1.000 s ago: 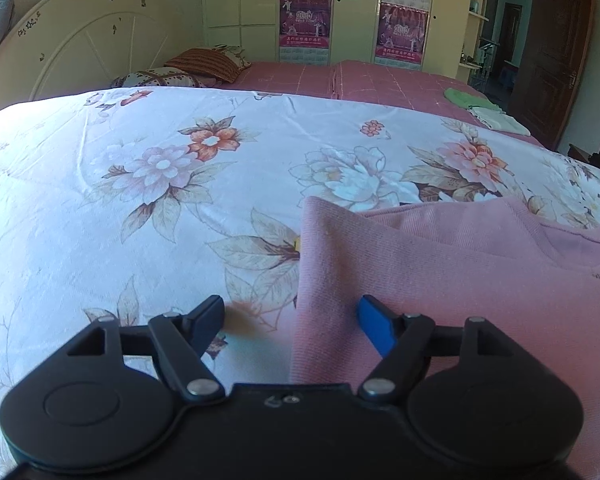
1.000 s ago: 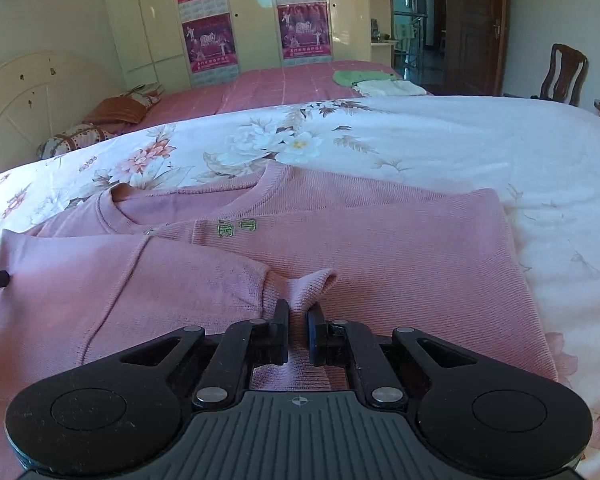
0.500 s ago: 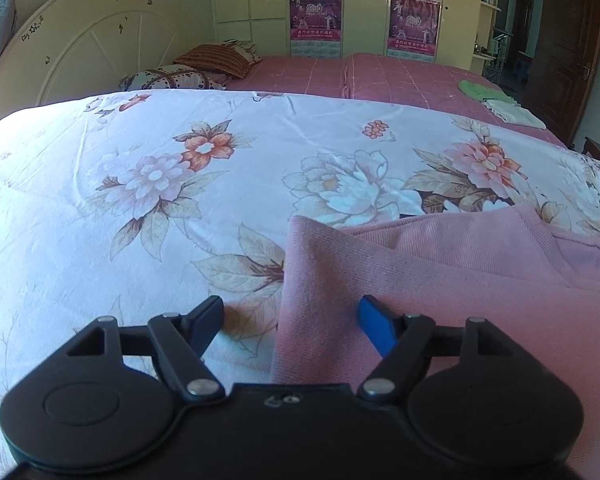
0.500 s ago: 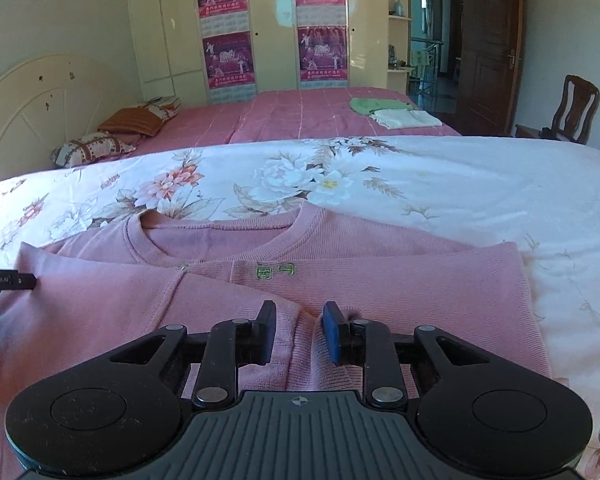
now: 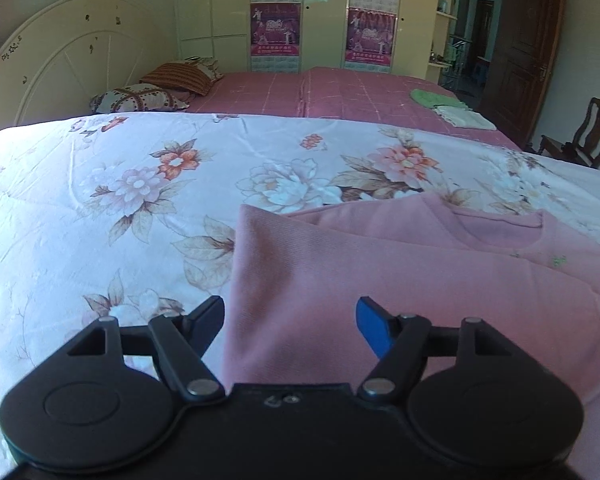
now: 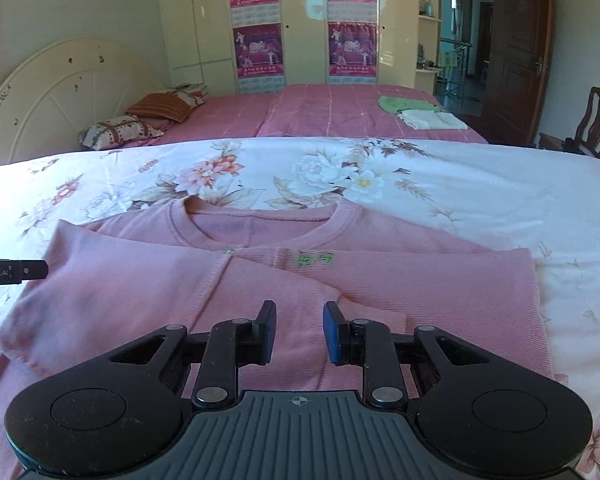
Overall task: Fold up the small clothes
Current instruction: 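Smooth the folded side flat and withdraw both tools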
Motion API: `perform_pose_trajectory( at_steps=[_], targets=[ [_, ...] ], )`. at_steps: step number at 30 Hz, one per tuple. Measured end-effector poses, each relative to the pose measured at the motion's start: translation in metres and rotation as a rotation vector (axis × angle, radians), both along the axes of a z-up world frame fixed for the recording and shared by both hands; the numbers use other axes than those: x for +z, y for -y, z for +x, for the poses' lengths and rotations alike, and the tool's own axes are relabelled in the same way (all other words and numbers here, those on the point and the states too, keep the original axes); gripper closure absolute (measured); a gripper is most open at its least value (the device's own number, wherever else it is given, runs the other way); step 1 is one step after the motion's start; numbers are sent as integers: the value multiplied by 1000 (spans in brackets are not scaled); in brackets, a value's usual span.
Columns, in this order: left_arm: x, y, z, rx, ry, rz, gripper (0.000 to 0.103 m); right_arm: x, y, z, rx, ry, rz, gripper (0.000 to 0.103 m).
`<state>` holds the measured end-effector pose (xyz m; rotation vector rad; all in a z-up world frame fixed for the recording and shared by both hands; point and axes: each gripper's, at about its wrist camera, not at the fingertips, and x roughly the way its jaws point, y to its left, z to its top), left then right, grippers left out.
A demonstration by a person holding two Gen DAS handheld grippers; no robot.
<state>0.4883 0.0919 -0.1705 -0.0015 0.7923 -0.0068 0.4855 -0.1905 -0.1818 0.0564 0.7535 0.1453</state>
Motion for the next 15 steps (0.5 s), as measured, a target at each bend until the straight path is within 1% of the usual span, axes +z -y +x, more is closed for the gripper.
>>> perform_pose_trajectory(
  at_steps=[3, 5, 7, 8, 9, 10, 12, 15],
  targets=[
    [-5, 19, -18, -53, -12, -3, 32, -5, -16, -8, 41, -12, -5, 78],
    [-16, 28, -28, -74, -30, 14, 31, -11, -25, -14, 62, -25, -19, 78],
    [-30, 30, -36, -66, -53, 44, 31, -21, -29, -20, 76, -44, -49, 78],
    [-36, 26, -40, -56, -61, 46, 30, -26, -29, -23, 74, -52, -69, 78],
    [-40, 21, -44, -48, -48, 30, 29, -31, -25, -25, 65, -63, -91, 78],
    [-41, 15, -47, -43, -39, 19, 29, -36, -19, -27, 64, -68, -92, 78],
    [-40, 9, -50, -33, -43, 13, 29, -39, -6, -32, 66, -65, -38, 78],
    [-36, 6, -51, -22, -52, 14, 30, -35, -8, -33, 58, -63, -59, 78]
  ],
)
